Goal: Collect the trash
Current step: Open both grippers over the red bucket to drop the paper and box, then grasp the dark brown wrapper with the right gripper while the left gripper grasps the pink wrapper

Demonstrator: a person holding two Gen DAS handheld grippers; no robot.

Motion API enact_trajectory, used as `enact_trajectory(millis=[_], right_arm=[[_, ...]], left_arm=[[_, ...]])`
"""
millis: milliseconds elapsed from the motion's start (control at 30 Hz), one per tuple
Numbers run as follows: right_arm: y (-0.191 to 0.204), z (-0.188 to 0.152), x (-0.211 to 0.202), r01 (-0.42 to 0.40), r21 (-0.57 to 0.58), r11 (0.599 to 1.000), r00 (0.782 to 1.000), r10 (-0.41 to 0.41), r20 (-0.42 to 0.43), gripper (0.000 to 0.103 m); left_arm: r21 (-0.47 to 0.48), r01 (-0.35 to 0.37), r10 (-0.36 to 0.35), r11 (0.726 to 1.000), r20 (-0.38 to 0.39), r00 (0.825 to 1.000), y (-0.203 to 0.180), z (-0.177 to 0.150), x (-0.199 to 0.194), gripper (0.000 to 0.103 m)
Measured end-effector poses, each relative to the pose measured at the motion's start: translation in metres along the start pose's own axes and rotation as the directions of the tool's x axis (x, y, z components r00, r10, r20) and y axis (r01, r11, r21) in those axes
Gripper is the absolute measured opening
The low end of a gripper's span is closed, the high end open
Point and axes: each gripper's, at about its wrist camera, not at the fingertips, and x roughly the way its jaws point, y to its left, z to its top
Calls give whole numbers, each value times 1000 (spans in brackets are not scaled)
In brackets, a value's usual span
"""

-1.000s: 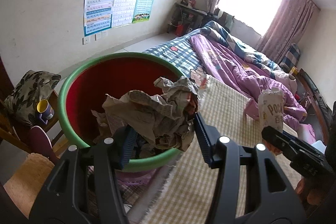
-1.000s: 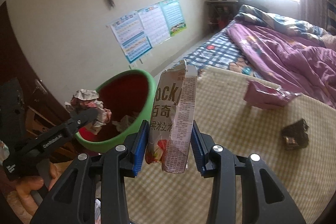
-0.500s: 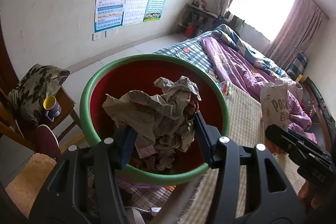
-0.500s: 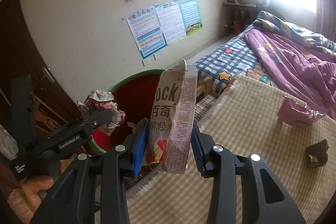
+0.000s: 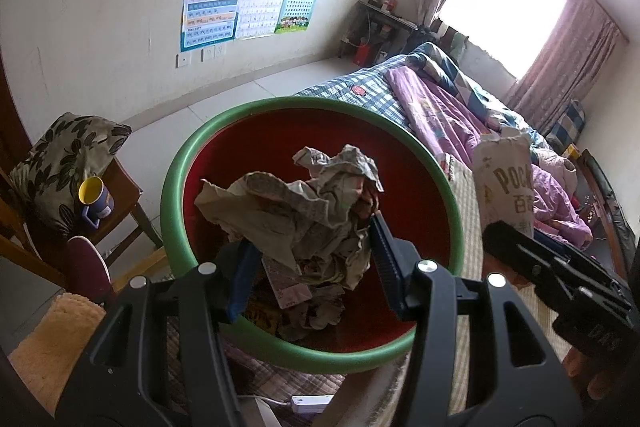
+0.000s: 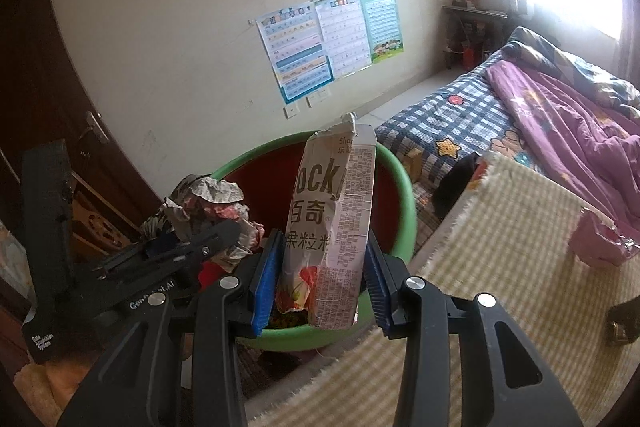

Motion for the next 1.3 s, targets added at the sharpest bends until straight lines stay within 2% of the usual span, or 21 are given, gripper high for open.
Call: enact_trajectory(millis=[367, 467, 633, 833, 967, 1033, 1133, 1233, 1300], right_arm=[[12, 1, 15, -5, -16, 1000, 1000, 5, -15, 41], [13, 0, 16, -5, -15, 1000, 1000, 4, -9, 46], [12, 0, 14, -10, -7, 1000, 1000, 10, 2, 47], [6, 0, 4, -11, 16, 1000, 1000, 11, 21, 50], [-10, -5, -17, 0, 54, 999, 999, -2, 53, 54], [-26, -10, -31, 21, 84, 996, 997, -27, 71, 55], [-61, -21, -57, 95, 124, 988, 990, -107, 89, 55], [-111, -37, -83, 207, 184, 961, 971, -226, 85, 56], [-150, -50, -99, 285, 254, 924, 949, -310, 62, 56]], left_arm=[[5, -8, 8, 1000, -5, 1000, 1, 3, 4, 52], [1, -23, 23, 1000, 8, 1000, 2, 2, 4, 60], [-13, -26, 26, 1000, 2, 1000, 5, 0, 6, 68], [-24, -34, 34, 999, 11, 999, 7, 2, 4, 72], [-20, -54, 55, 998, 34, 998, 4, 2, -4, 72], [-6, -73, 73, 997, 47, 996, 0, -1, -8, 72], [13, -89, 89, 996, 57, 994, -8, -4, -13, 72], [46, -100, 97, 994, 64, 993, -23, -8, -20, 72], [67, -94, 89, 993, 76, 993, -35, -9, -26, 72]])
